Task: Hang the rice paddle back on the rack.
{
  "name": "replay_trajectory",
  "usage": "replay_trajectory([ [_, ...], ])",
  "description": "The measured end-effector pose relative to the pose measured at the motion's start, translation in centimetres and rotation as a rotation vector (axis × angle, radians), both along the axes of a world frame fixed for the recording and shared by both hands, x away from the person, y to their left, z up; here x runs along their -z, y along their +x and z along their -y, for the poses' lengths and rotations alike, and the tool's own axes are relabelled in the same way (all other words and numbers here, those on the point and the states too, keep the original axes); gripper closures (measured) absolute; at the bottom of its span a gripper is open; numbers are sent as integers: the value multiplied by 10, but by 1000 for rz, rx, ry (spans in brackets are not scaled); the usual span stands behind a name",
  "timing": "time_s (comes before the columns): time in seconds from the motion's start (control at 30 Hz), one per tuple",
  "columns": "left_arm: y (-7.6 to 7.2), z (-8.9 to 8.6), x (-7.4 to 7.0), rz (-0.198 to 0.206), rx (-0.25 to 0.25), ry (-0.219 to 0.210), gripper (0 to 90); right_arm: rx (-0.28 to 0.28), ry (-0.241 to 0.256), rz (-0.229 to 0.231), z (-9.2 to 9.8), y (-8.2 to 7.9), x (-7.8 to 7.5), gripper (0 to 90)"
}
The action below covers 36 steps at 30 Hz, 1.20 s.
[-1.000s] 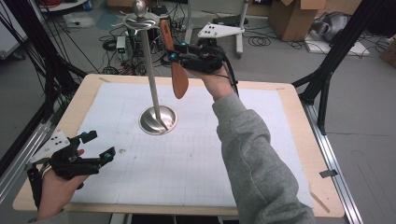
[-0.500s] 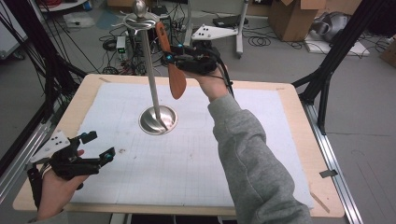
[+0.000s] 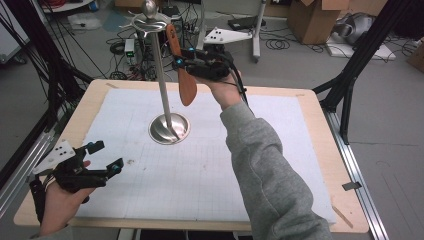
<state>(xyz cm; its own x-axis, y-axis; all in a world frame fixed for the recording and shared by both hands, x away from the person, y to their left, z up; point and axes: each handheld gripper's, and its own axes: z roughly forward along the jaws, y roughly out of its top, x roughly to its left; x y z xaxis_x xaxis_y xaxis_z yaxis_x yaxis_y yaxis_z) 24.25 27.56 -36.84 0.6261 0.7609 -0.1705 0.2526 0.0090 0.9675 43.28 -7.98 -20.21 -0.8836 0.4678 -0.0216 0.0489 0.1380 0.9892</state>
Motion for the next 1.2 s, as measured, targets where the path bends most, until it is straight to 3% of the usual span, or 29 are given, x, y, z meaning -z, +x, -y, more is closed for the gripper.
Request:
replay_trajectory([
  [0.33, 1, 0, 1, -5, -1, -2, 28, -12, 32, -20, -6, 4, 4, 654],
  [0.7, -1, -1, 1, -5, -4, -4, 28, -6, 26, -14, -9, 4, 5, 639],
  [0.83, -1, -1, 1, -4, -6, -6, 28, -1, 14, -34, -8, 3, 4, 518],
  [0.97, -1, -1, 0, 0, -7, -8, 28, -1, 7, -25, -6, -1, 5, 436],
  [1.2, 1, 0, -2, 9, -8, -14, 28, 25, 21, -59, 4, -3, 14, 180],
])
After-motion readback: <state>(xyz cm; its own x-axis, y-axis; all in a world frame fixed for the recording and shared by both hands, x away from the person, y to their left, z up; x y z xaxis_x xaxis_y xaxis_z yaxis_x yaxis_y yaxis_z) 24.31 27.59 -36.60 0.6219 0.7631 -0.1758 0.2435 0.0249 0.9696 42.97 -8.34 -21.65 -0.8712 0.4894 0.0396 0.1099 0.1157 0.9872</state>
